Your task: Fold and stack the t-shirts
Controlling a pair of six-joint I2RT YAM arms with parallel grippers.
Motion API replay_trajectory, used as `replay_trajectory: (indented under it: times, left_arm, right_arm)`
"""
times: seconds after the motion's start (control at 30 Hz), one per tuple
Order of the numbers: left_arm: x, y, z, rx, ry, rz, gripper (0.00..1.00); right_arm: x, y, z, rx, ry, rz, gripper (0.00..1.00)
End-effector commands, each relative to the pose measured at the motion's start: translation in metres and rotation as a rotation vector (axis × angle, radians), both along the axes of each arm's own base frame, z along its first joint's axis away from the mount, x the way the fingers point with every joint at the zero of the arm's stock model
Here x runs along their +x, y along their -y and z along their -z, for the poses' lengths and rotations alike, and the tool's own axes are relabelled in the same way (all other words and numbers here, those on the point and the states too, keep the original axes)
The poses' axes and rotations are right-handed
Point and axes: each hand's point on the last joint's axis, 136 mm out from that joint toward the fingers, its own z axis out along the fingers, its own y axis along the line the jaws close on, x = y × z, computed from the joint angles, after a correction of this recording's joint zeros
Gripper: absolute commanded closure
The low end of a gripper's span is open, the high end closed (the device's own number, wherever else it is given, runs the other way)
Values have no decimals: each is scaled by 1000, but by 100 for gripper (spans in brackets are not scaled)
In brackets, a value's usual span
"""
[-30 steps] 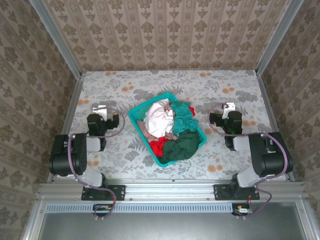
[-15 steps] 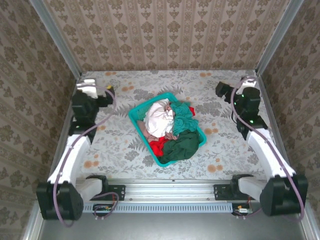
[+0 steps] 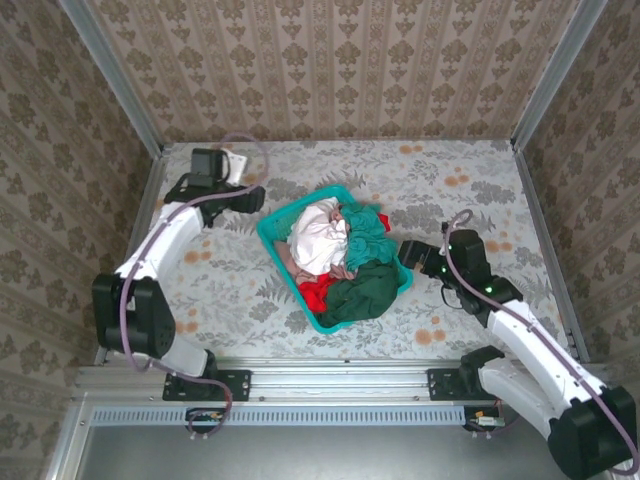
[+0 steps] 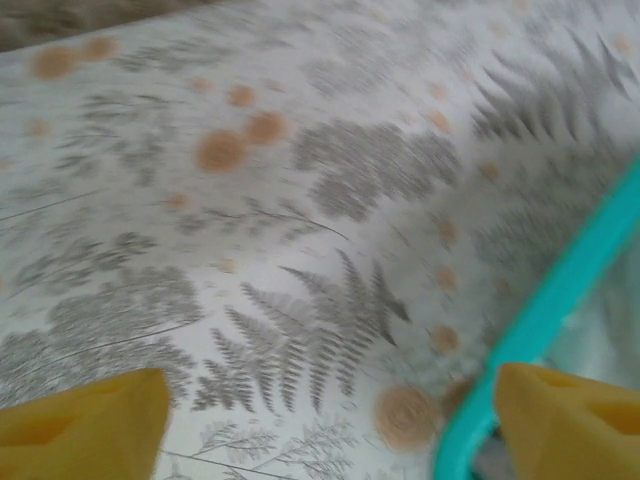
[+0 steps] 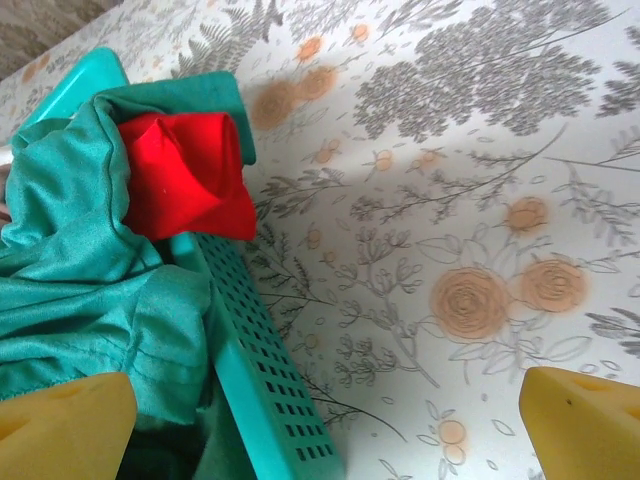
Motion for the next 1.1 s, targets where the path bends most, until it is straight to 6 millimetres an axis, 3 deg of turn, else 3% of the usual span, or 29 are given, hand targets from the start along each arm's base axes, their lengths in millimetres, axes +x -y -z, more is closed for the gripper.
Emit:
replay_trajectory:
  times: [0.0, 0.13, 0.23, 0.33, 0.5, 0.6, 0.7, 0.77, 0.9, 1.07]
  left_arm:
    - [-19, 17, 12, 50, -97, 214, 23]
    - [-30, 52, 14, -2, -156, 430, 30]
    - [-36, 65, 37, 69, -236, 530, 33]
    - [-39, 76, 56, 96, -329, 593, 45]
    - [-29, 80, 75, 106, -366, 601, 48]
    - [-18, 77, 87, 141, -374, 578, 58]
    - [-1, 65, 97, 201, -362, 509, 79]
    - [9, 55, 98, 209, -349, 460, 85]
    - [29, 31, 82, 176, -266, 380, 92]
    - [62, -26, 54, 201, -146, 248, 100]
  right_arm:
    - [-9, 17, 5, -47, -3, 65, 0]
    - [-12, 19, 6, -68, -7, 57, 0]
    - [-14, 20, 10, -74, -22, 55, 0]
    - [-15, 18, 14, -64, -26, 52, 0]
    - [-16, 17, 16, -64, -34, 42, 0]
    - [-17, 18, 17, -71, -36, 40, 0]
    - [-18, 18, 17, -77, -37, 38, 0]
    - [-17, 19, 16, -83, -36, 37, 0]
    - [-17, 20, 15, -93, -33, 39, 0]
    - [-13, 19, 10, -85, -23, 38, 0]
